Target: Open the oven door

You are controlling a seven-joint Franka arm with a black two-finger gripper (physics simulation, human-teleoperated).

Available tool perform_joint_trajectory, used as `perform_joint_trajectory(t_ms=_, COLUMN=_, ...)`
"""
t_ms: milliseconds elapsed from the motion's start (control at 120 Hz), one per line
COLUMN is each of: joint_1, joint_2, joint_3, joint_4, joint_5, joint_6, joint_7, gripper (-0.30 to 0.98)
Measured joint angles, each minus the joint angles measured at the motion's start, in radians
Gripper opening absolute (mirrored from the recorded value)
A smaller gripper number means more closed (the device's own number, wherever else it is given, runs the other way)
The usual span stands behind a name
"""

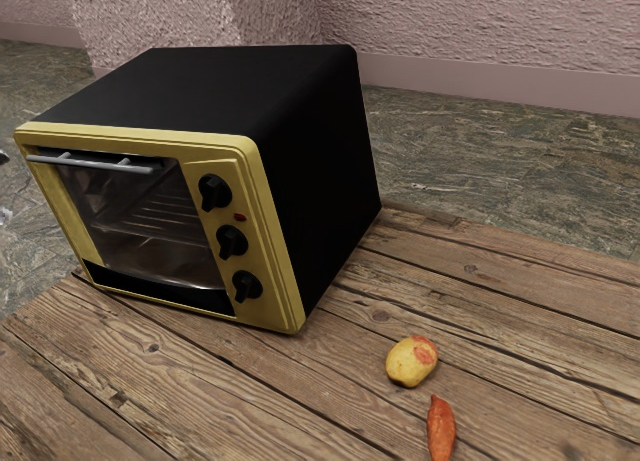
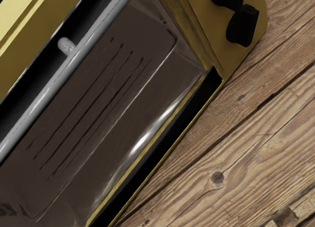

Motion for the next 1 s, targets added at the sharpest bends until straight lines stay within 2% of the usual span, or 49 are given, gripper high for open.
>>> perform_joint_trajectory(t_ms=142, joint_1=0.000, joint_2=0.067, joint_3=-0.014, joint_4=0.008, joint_5=-0.024, joint_6=0.051, joint_7=0.096, gripper=0.69)
perform_joint_trajectory(t_ms=500, joint_1=-0.001, joint_2=0.077, joint_3=-0.098, joint_4=-0.021, joint_5=-0.024, joint_6=0.159, joint_7=0.297, gripper=0.69)
perform_joint_trajectory(t_ms=1000, joint_1=-0.001, joint_2=0.188, joint_3=-0.142, joint_4=0.045, joint_5=0.007, joint_6=0.174, joint_7=0.419, gripper=0.69)
